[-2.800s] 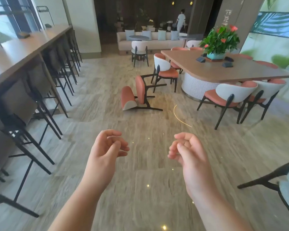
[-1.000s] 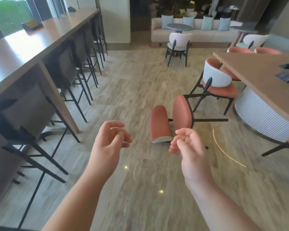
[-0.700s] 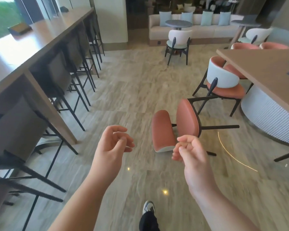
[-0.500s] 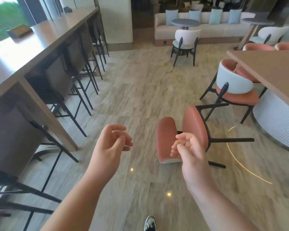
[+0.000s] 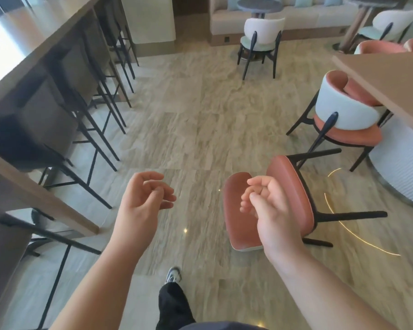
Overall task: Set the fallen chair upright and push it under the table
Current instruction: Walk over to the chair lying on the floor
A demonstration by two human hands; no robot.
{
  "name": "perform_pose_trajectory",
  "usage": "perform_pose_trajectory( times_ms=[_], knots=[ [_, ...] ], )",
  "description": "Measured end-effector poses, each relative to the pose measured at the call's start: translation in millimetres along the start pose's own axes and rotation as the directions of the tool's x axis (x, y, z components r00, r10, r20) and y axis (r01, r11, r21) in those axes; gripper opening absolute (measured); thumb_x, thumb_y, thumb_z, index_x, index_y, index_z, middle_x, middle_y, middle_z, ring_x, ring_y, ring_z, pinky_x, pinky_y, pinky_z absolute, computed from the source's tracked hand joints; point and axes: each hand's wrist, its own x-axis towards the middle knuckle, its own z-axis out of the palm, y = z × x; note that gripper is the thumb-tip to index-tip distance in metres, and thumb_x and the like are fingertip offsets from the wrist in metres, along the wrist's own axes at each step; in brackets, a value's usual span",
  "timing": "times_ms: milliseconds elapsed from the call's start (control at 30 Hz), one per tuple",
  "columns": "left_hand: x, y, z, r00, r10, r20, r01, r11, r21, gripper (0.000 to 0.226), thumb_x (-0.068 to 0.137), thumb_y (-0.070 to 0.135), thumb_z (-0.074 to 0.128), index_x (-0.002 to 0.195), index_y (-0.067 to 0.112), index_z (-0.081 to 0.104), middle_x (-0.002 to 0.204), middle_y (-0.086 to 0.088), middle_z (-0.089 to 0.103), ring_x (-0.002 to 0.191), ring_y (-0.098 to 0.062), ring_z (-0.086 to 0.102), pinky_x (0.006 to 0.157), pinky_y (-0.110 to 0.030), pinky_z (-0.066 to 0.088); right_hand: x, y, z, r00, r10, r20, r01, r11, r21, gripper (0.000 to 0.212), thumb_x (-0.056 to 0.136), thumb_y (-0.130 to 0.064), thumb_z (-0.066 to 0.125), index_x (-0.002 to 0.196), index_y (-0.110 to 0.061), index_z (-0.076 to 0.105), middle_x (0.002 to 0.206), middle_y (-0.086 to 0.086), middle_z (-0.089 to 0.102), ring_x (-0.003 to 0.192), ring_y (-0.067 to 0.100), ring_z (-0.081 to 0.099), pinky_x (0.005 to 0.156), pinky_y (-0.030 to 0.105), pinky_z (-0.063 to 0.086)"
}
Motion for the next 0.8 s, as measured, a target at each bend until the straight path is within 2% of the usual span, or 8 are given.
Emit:
perform_pose_trajectory(
  times_ms=[167, 367, 500, 600, 667, 733, 800],
  knots=[
    [111.5, -9.7, -12.2, 0.998, -0.012, 0.061, 0.013, 1.0, -0.018, 0.024, 0.101, -0.003, 0.045, 0.109, 0.013, 0.06, 0.081, 0.004, 0.074, 0.079, -0.022, 0.073, 0.078, -0.044, 0.063, 85.7, 12.2, 56.5, 0.998, 0.019, -0.057, -0.019, 1.0, -0.007, 0.024, 0.084, -0.013, 0.047, 0.105, -0.01, 0.06, 0.074, -0.011, 0.065, 0.072, 0.011, 0.062, 0.071, 0.023, 0.054],
    [240.8, -17.3, -5.9, 0.98, -0.034, 0.199, 0.03, 0.999, 0.018, 0.025, 0.098, 0.0, 0.044, 0.109, 0.016, 0.06, 0.083, 0.004, 0.075, 0.08, -0.022, 0.073, 0.078, -0.042, 0.062, 176.8, 16.2, 104.8, 0.985, 0.027, -0.172, -0.027, 1.0, 0.002, 0.022, 0.086, -0.012, 0.048, 0.103, -0.015, 0.06, 0.073, -0.012, 0.066, 0.072, 0.012, 0.062, 0.072, 0.024, 0.055],
    [303.8, -21.3, 30.5, 0.95, -0.043, 0.311, 0.026, 0.998, 0.058, 0.024, 0.096, 0.005, 0.045, 0.11, 0.017, 0.06, 0.084, 0.005, 0.075, 0.082, -0.021, 0.074, 0.076, -0.036, 0.063, 217.6, 27.0, 101.2, 0.965, 0.046, -0.256, -0.054, 0.998, -0.024, 0.022, 0.087, -0.014, 0.048, 0.101, -0.024, 0.062, 0.075, -0.012, 0.066, 0.074, 0.011, 0.063, 0.076, 0.027, 0.058],
    [341.7, -22.3, 68.1, 0.919, -0.044, 0.391, 0.021, 0.998, 0.063, 0.023, 0.092, 0.01, 0.046, 0.109, 0.018, 0.06, 0.083, 0.005, 0.075, 0.083, -0.022, 0.074, 0.075, -0.034, 0.062, 247.5, 34.6, 87.2, 0.943, 0.069, -0.325, -0.072, 0.997, 0.001, 0.024, 0.086, -0.016, 0.049, 0.095, -0.033, 0.064, 0.075, -0.013, 0.068, 0.072, 0.005, 0.066, 0.071, 0.022, 0.058],
    [366.6, -24.8, 96.5, 0.897, -0.042, 0.44, 0.009, 0.997, 0.077, 0.023, 0.093, 0.009, 0.046, 0.109, 0.018, 0.06, 0.084, 0.005, 0.075, 0.083, -0.022, 0.074, 0.074, -0.033, 0.062, 270.8, 42.0, 74.2, 0.925, 0.095, -0.368, -0.082, 0.995, 0.05, 0.023, 0.087, -0.014, 0.05, 0.099, -0.027, 0.064, 0.075, -0.014, 0.069, 0.07, 0.002, 0.068, 0.065, 0.017, 0.056],
    [389.8, -27.0, 125.5, 0.882, -0.046, 0.469, 0.002, 0.996, 0.094, 0.023, 0.097, 0.004, 0.045, 0.108, 0.018, 0.06, 0.084, 0.005, 0.075, 0.083, -0.021, 0.074, 0.074, -0.033, 0.062, 295.3, 49.1, 59.8, 0.907, 0.113, -0.406, -0.099, 0.994, 0.056, 0.022, 0.087, -0.013, 0.05, 0.101, -0.023, 0.063, 0.075, -0.014, 0.07, 0.07, 0.002, 0.069, 0.065, 0.016, 0.056],
    [410.3, -28.1, 153.1, 0.87, -0.053, 0.49, 0.001, 0.994, 0.105, 0.024, 0.098, 0.001, 0.044, 0.109, 0.017, 0.059, 0.084, 0.006, 0.075, 0.082, -0.02, 0.074, 0.075, -0.033, 0.062, 318.5, 54.9, 45.4, 0.891, 0.109, -0.44, -0.113, 0.993, 0.016, 0.022, 0.086, -0.016, 0.051, 0.098, -0.029, 0.065, 0.078, -0.014, 0.07, 0.073, 0.005, 0.069, 0.07, 0.019, 0.056]
  ],
)
